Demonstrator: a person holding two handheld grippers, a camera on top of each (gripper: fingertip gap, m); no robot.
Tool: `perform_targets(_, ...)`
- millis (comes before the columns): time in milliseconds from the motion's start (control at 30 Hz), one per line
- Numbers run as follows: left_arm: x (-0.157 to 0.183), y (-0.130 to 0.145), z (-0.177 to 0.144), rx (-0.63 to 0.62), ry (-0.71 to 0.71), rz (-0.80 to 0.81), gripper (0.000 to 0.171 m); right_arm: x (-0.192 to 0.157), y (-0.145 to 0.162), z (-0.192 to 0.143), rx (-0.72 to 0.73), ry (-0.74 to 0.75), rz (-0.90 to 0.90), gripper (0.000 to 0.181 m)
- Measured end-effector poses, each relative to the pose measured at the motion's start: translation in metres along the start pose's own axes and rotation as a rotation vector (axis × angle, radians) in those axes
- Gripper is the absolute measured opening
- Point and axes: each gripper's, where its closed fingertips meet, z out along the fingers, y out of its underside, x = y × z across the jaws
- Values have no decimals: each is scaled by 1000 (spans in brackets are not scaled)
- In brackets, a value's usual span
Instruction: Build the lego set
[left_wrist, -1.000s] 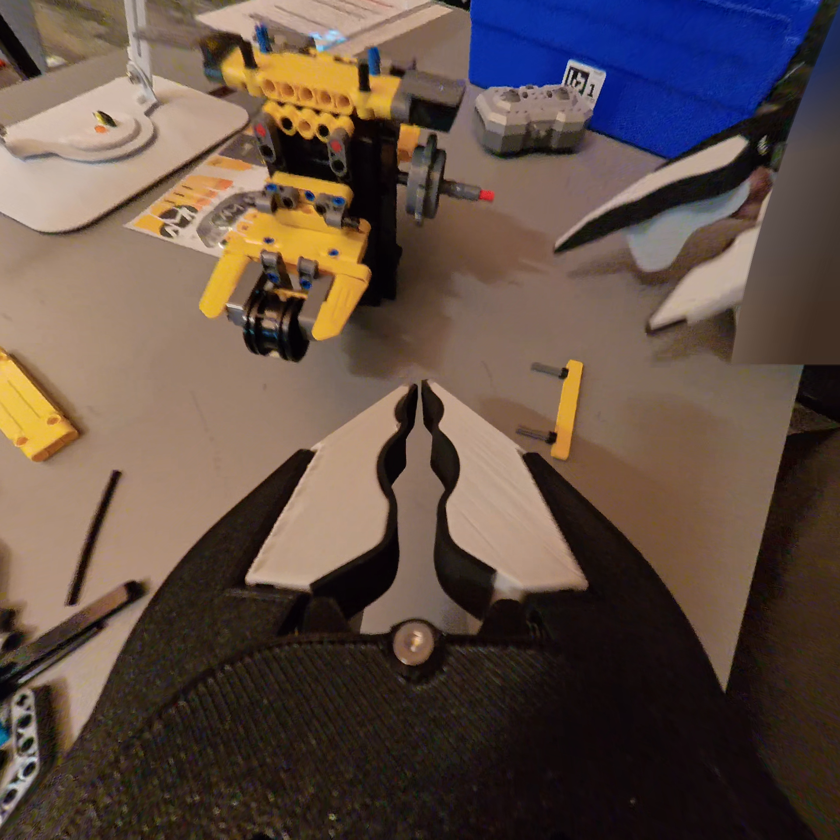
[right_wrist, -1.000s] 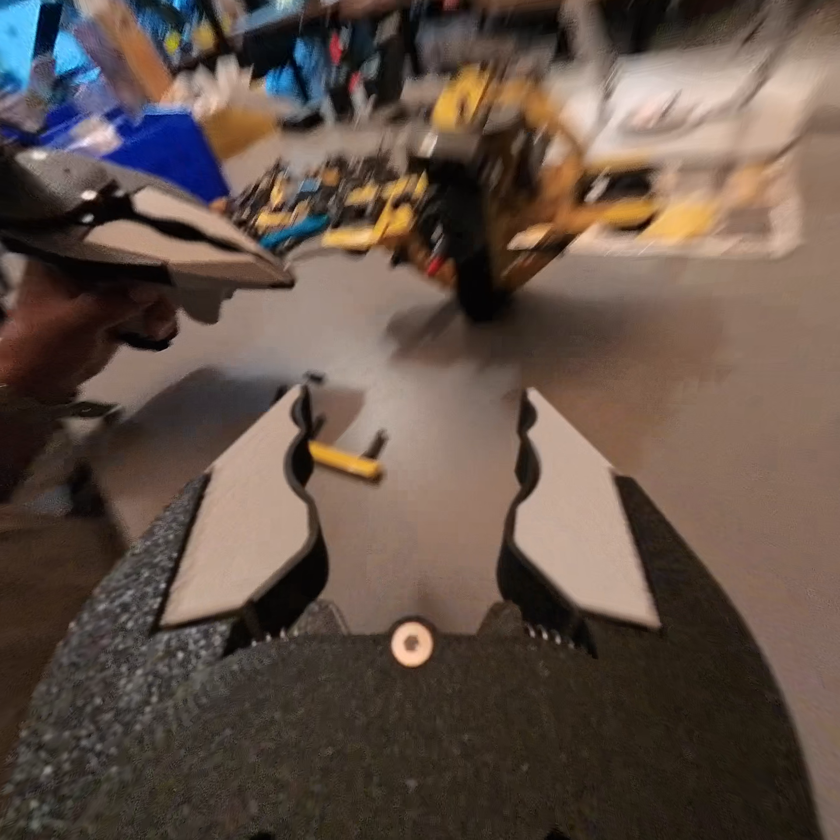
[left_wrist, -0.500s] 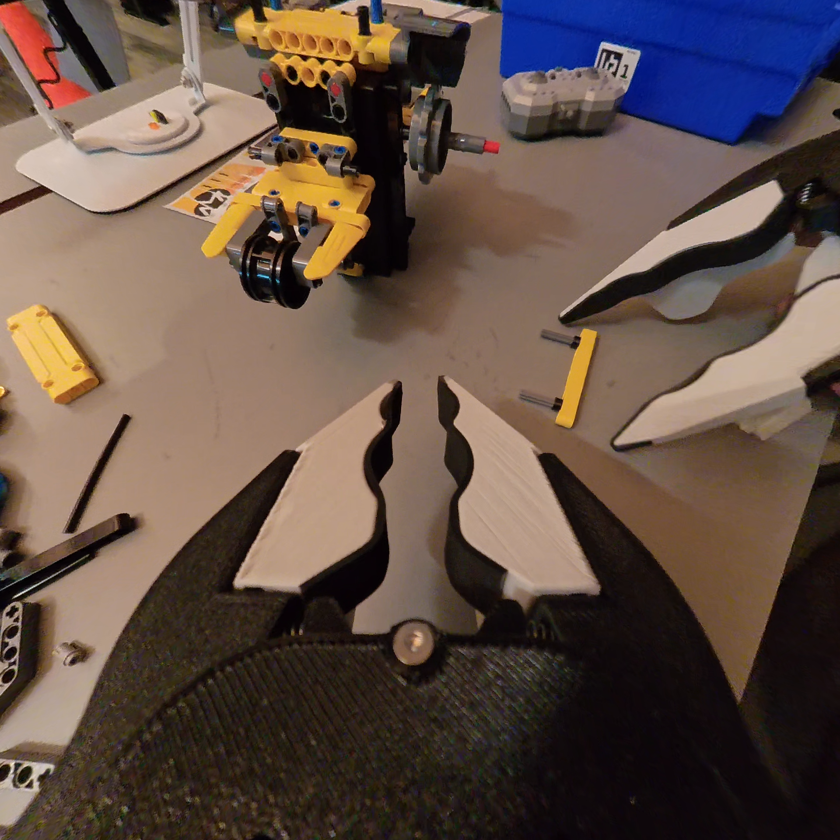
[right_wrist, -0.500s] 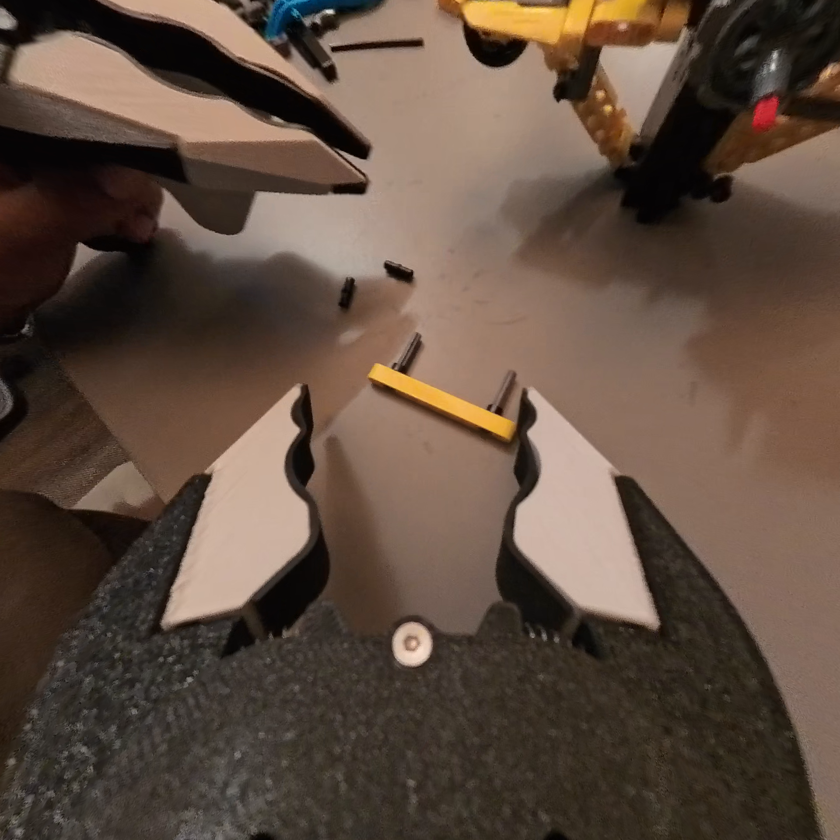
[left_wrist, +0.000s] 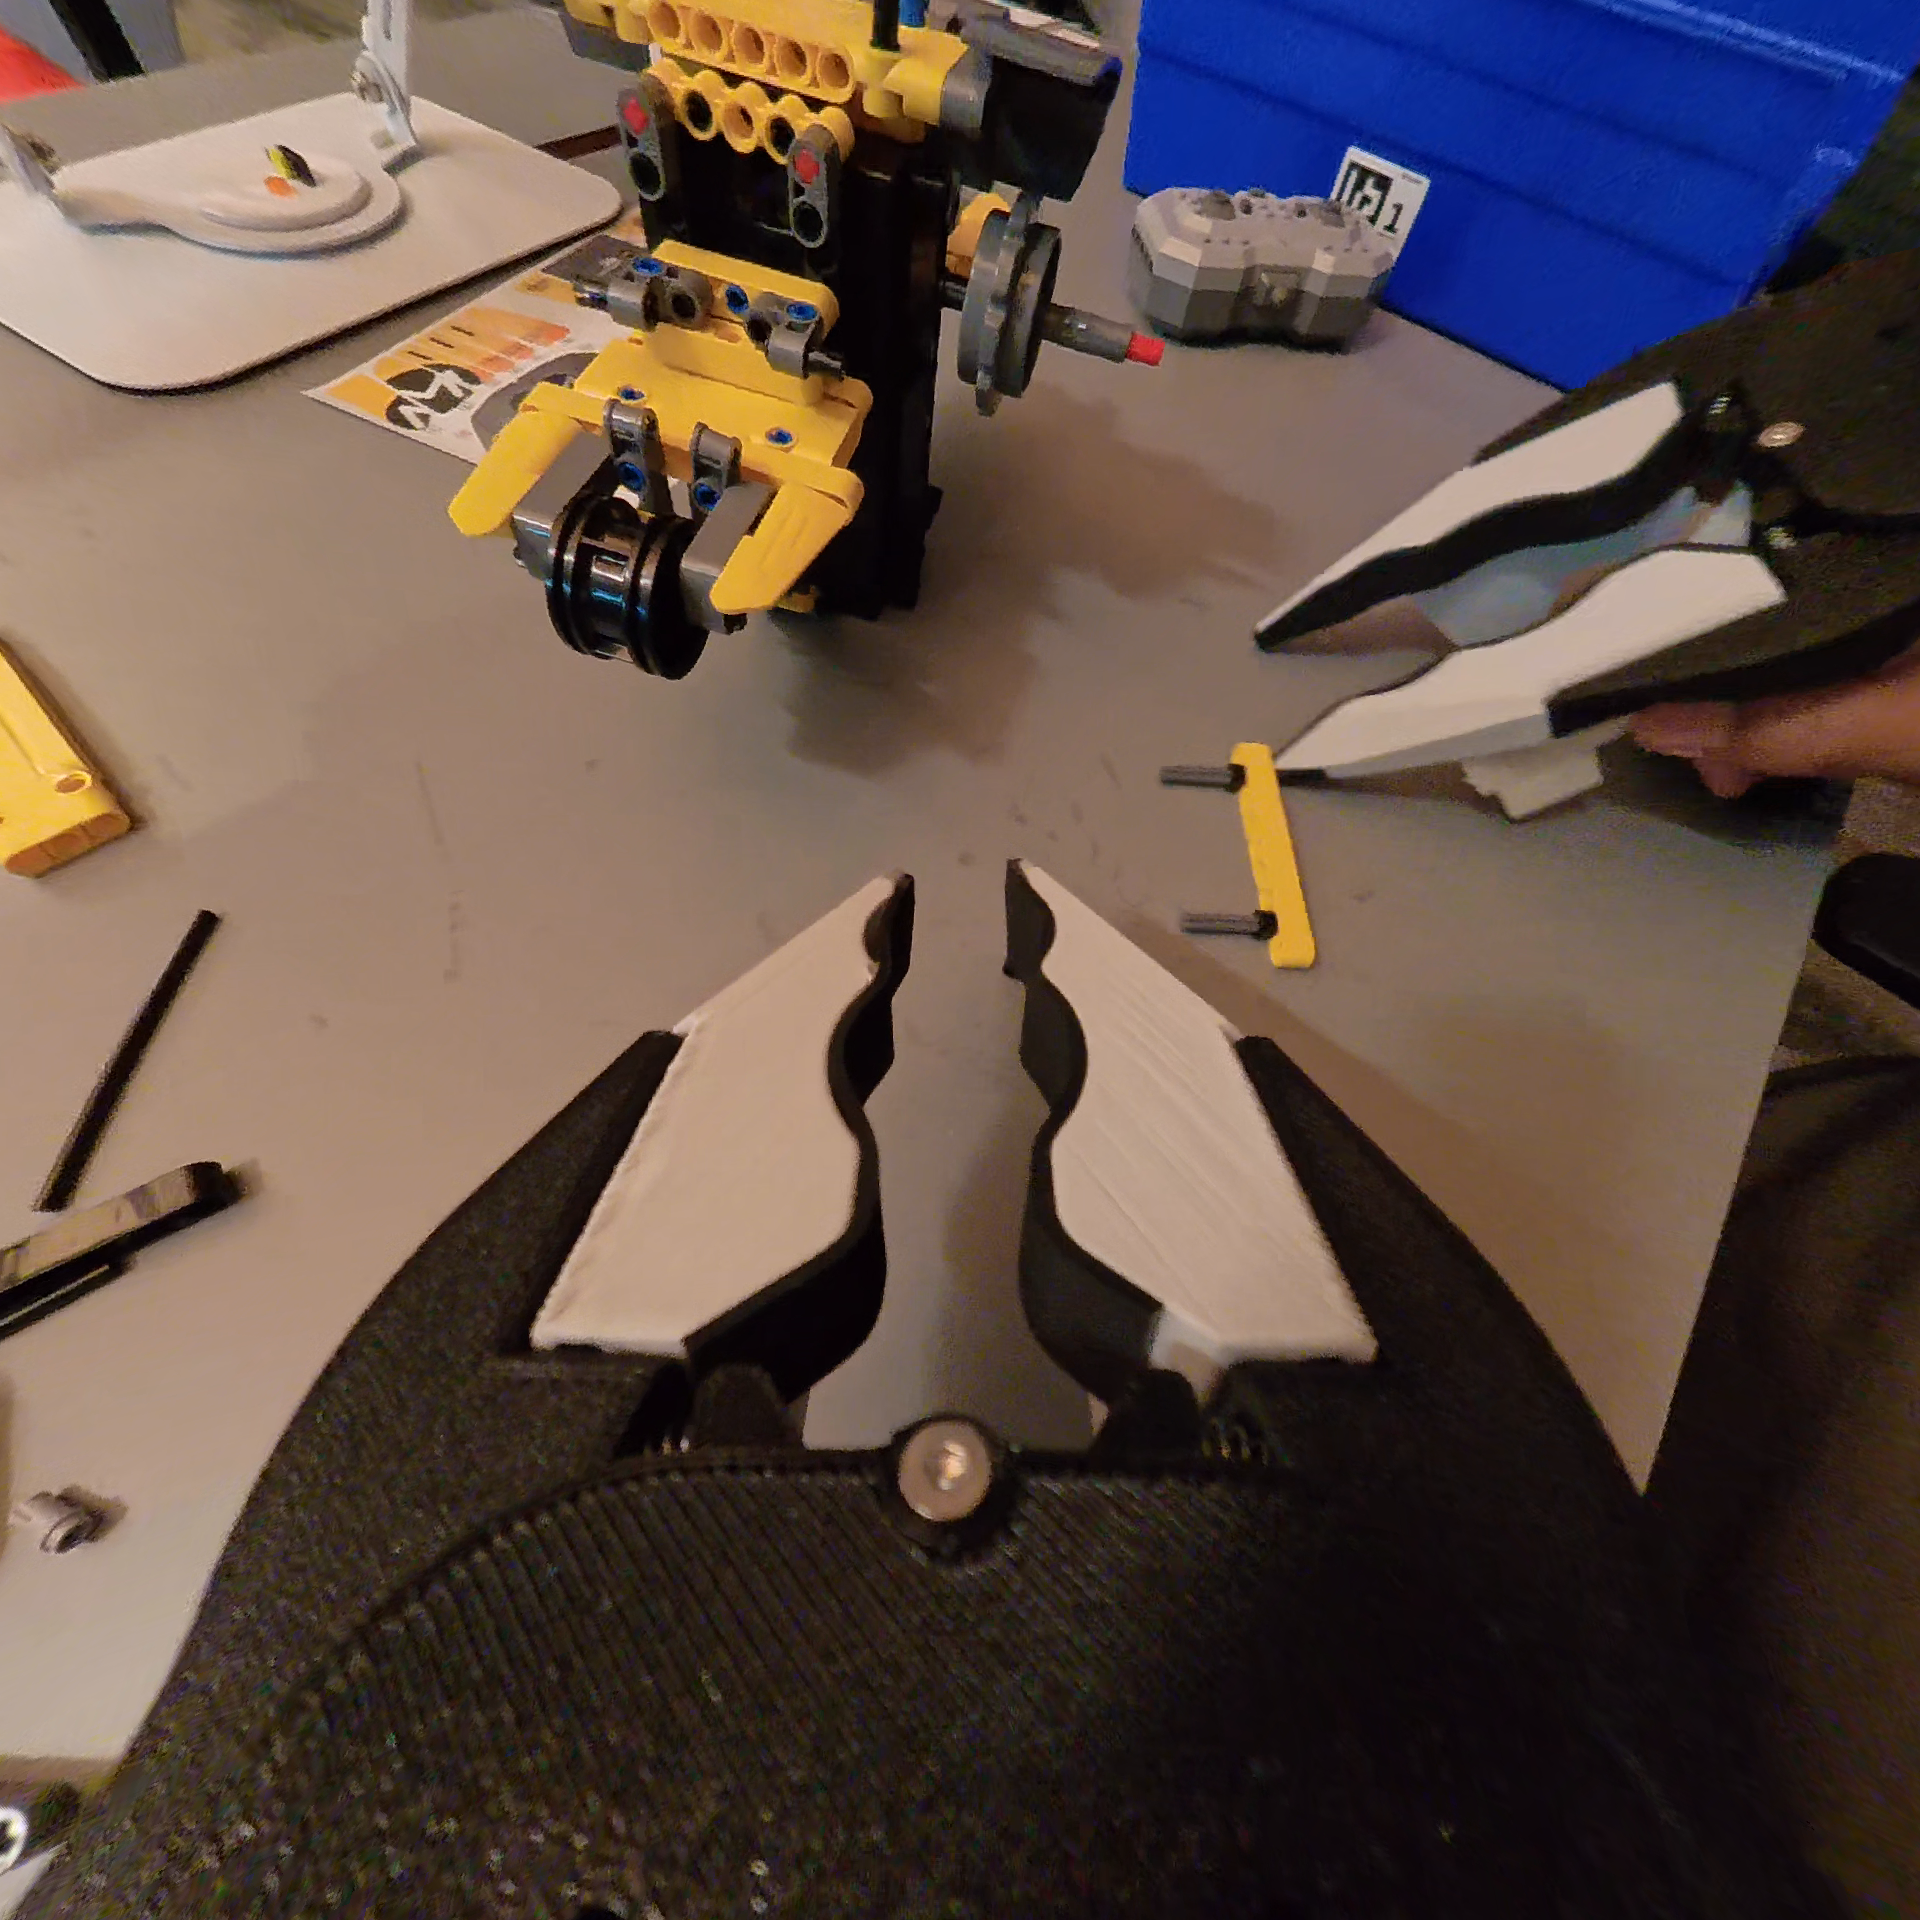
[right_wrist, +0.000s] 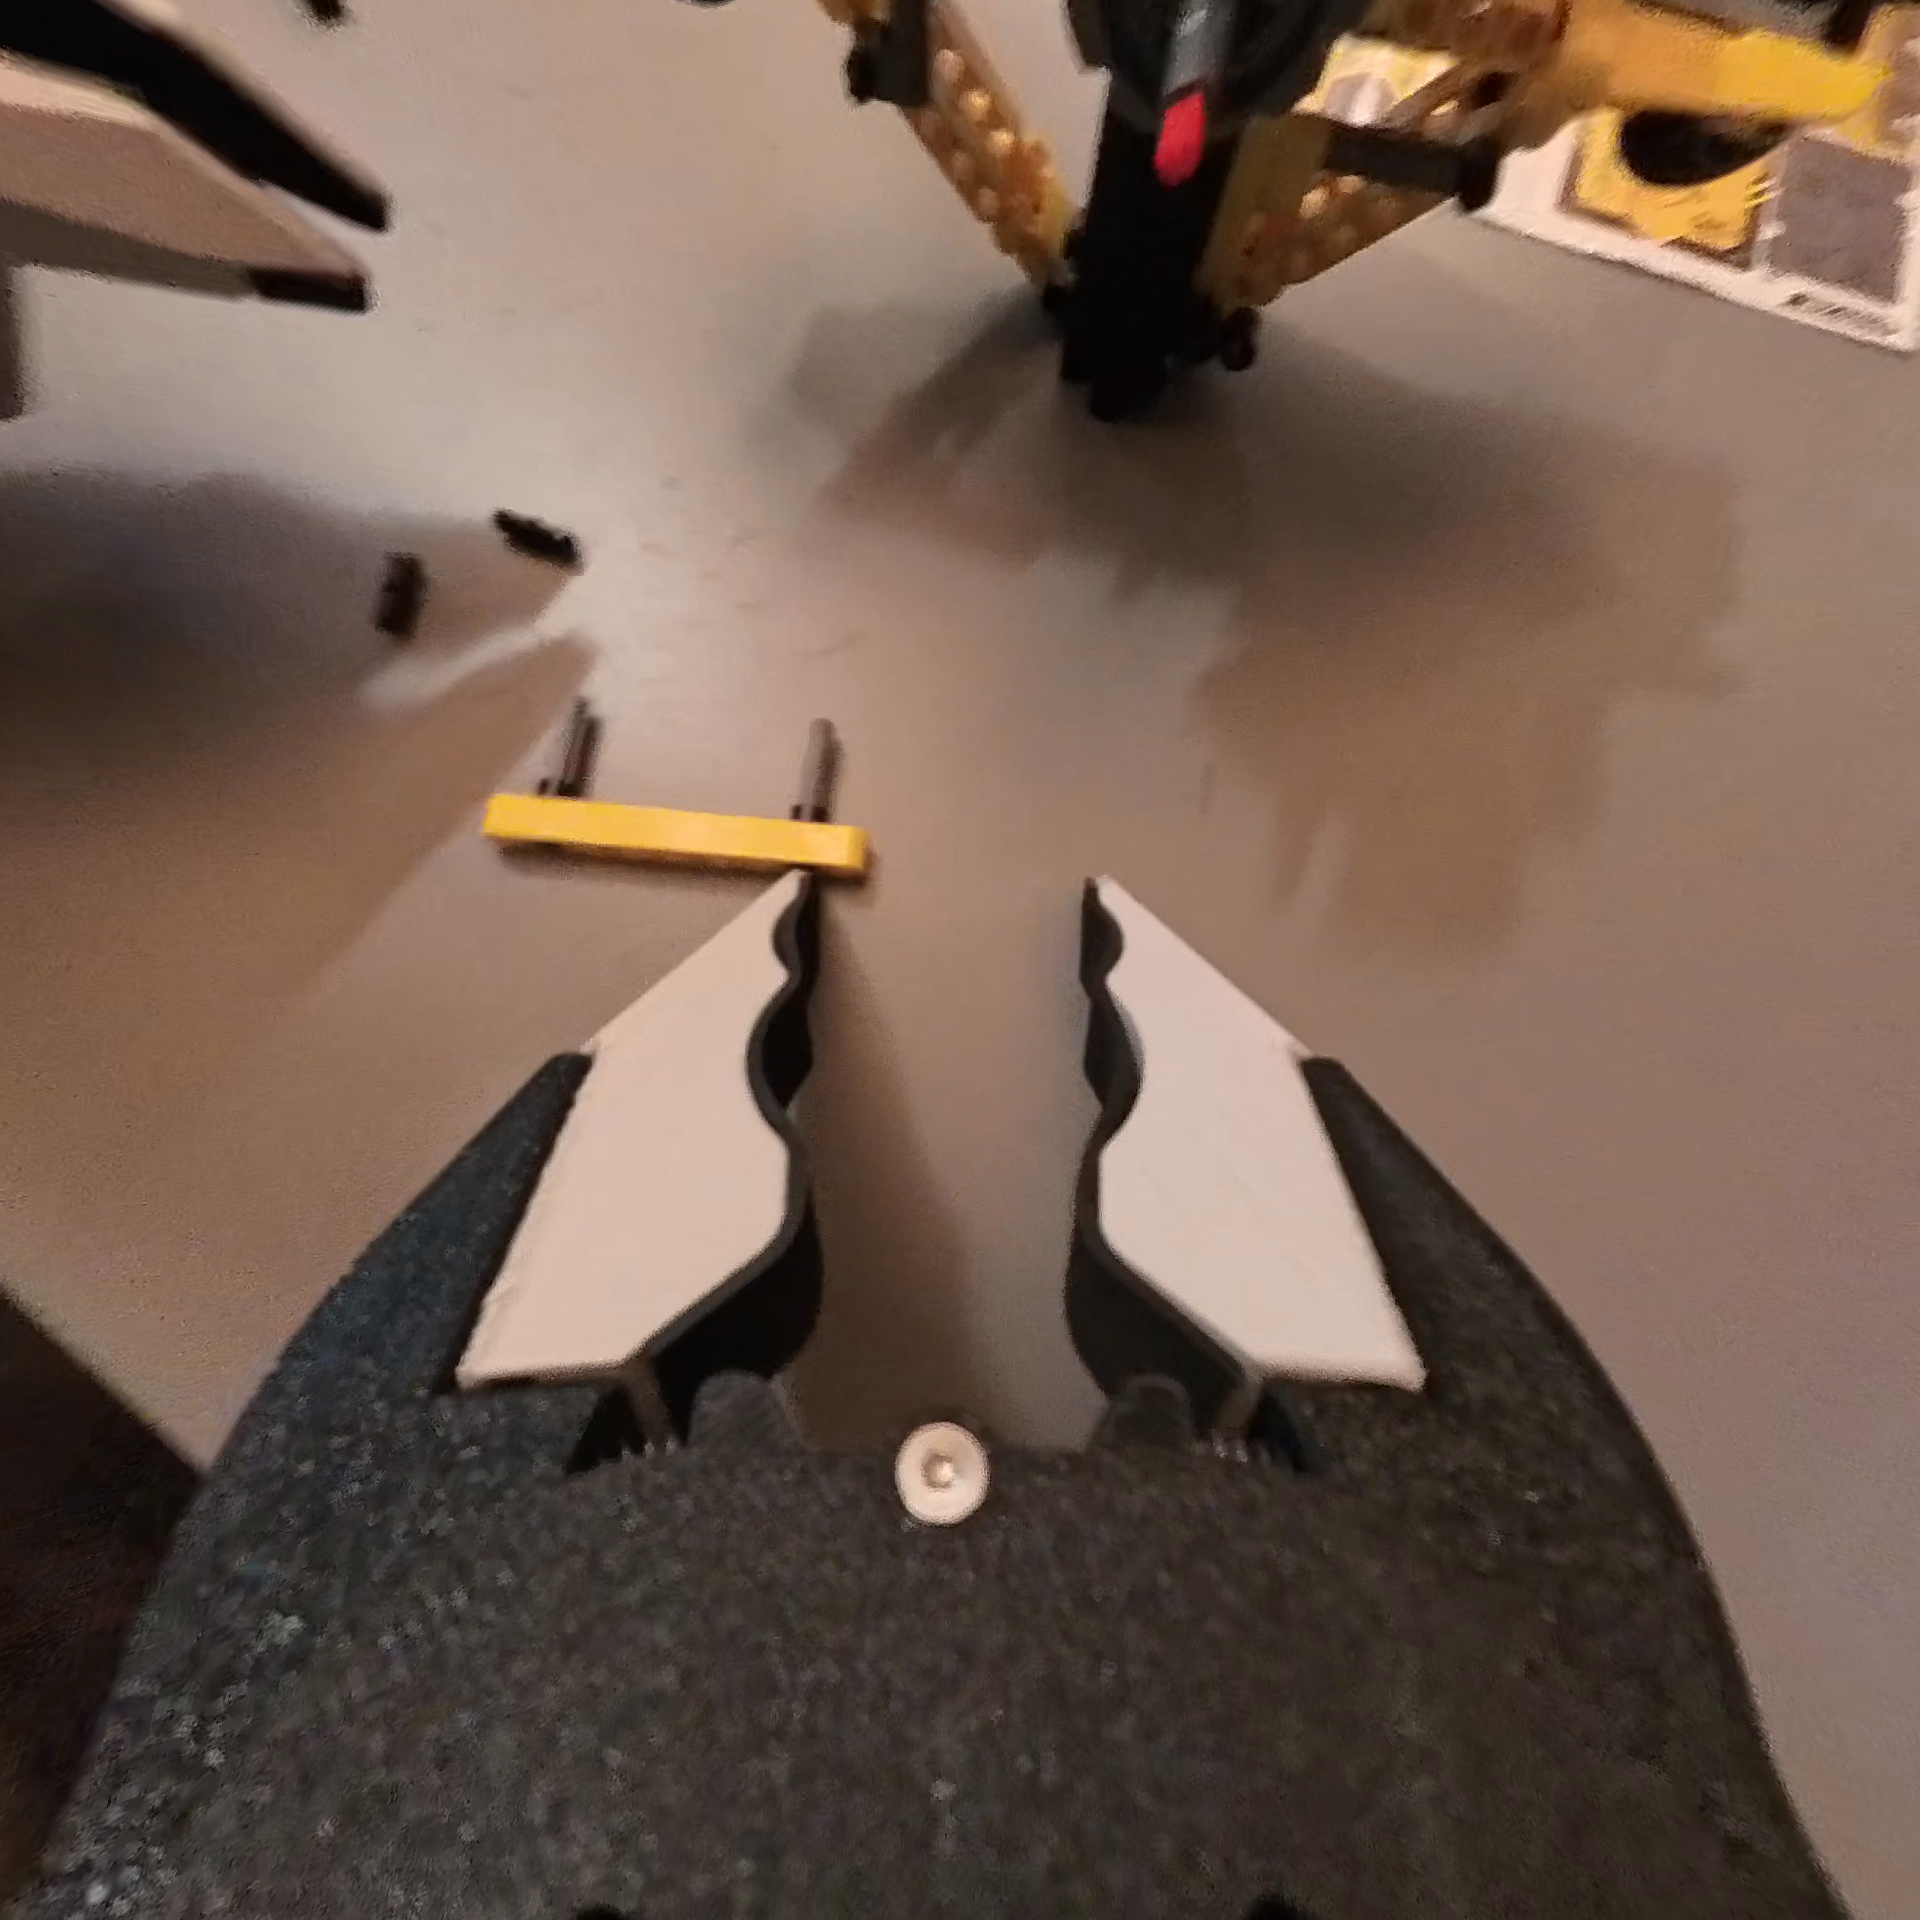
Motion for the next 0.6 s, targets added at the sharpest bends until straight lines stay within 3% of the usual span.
perform_targets(267, 4, 2, 1, -15, 32, 2, 15, 9, -27, 18, 50, -36, 6, 56)
perform_targets(433, 8, 4, 3, -32, 49, 22, 14, -35, -41, -16, 232, -373, -35, 64)
perform_targets(600, 20, 17, 11, -134, 157, 12, 12, -50, -33, -16, 171, -504, -52, 77)
